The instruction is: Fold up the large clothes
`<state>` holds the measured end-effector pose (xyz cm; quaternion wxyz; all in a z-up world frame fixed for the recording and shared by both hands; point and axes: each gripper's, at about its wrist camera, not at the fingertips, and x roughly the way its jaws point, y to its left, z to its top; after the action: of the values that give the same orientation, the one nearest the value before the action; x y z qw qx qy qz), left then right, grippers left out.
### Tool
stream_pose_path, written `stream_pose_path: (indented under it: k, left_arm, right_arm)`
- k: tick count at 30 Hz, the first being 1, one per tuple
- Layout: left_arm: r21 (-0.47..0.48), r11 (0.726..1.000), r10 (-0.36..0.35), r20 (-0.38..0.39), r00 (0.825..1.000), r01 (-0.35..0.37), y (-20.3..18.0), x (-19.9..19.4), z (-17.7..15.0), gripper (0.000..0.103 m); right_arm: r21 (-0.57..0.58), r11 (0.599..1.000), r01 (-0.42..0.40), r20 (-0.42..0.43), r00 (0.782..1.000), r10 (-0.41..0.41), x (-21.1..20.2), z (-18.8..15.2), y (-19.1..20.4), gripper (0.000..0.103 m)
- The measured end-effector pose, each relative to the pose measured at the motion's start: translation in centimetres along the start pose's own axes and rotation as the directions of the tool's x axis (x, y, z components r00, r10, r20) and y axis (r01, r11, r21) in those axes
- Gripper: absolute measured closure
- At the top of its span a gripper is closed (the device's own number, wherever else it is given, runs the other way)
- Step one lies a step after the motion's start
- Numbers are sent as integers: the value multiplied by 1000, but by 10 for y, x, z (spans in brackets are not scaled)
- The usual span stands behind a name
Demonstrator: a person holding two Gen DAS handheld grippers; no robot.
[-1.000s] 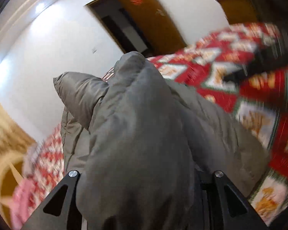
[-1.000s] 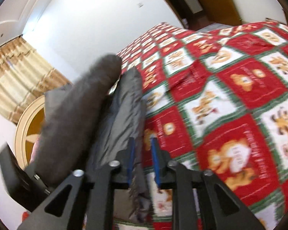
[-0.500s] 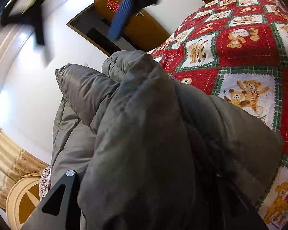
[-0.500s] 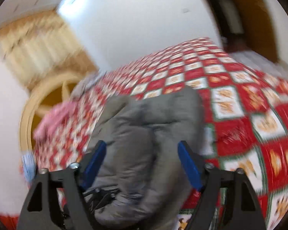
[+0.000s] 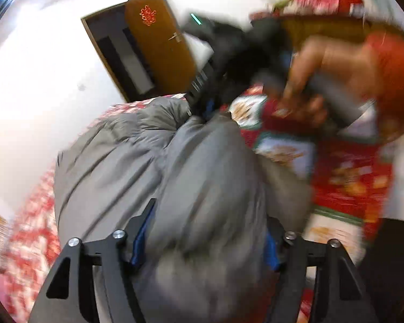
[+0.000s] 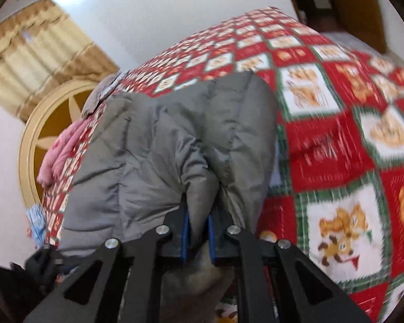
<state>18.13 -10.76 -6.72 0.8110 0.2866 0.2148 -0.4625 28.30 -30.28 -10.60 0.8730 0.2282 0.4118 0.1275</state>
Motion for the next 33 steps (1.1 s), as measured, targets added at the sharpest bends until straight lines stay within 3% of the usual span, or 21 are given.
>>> stream_pose_path:
  k: [2,5,6,8,10,12,14,16,20,23,27,30,32,33]
  left_arm:
    - [-92,989,-113,46,993,117,22,-25,-5,31]
    - [-279,940,-162,147,976,198,71,-53,-3,29]
    - [-331,923,-145,168,975,195,84,-58,-1,26]
    - [-499,854,-64,176,982,146,126,-56,6,18]
    - [-634,770,-9,107,994,75,162,-30,19,18]
    - [-693,721,-1,22,1000,16,180,5,32,18]
    - [-693,720,1,-47,999,-33,180,40,44,18]
    - [-663,744,36,-88,996,-85,165,56,44,18]
    - [-592,777,115,-201,973,-215,152,89,36,16]
    - [-579,777,157,-201,967,-247,147,106,26,11]
    - [-594,769,156,-185,970,-237,149,113,15,10]
    - [-585,775,166,-180,970,-241,147,109,13,10]
    - [-575,779,178,-181,967,-251,146,108,13,10]
    - [-568,781,184,-184,966,-257,146,108,13,10]
  right_arm:
    - [46,999,-21,19,1000,20,0,-5,-5,91]
    - [98,994,-40,60,998,34,2,-18,-9,91]
    - [100,994,-43,69,997,36,2,-20,-9,91]
    - [114,992,-53,83,996,44,2,-24,-10,91]
    - [140,988,-63,94,994,50,1,-26,-14,91]
    - [170,983,-63,115,992,44,0,-32,-14,91]
    - [185,981,-54,138,990,29,-1,-39,-12,91]
    - [199,979,-48,157,987,16,-3,-47,-9,92]
    - [188,982,-35,175,985,2,-3,-53,-7,92]
    - [179,983,-27,169,986,-4,-1,-50,-4,92]
    - [160,987,-10,146,989,-13,-4,-46,-3,90]
    - [92,993,70,112,990,-80,-19,-30,12,75]
    - [31,989,148,151,977,-151,-38,-17,21,55]
    - [5,984,176,176,969,-174,-44,-10,27,37]
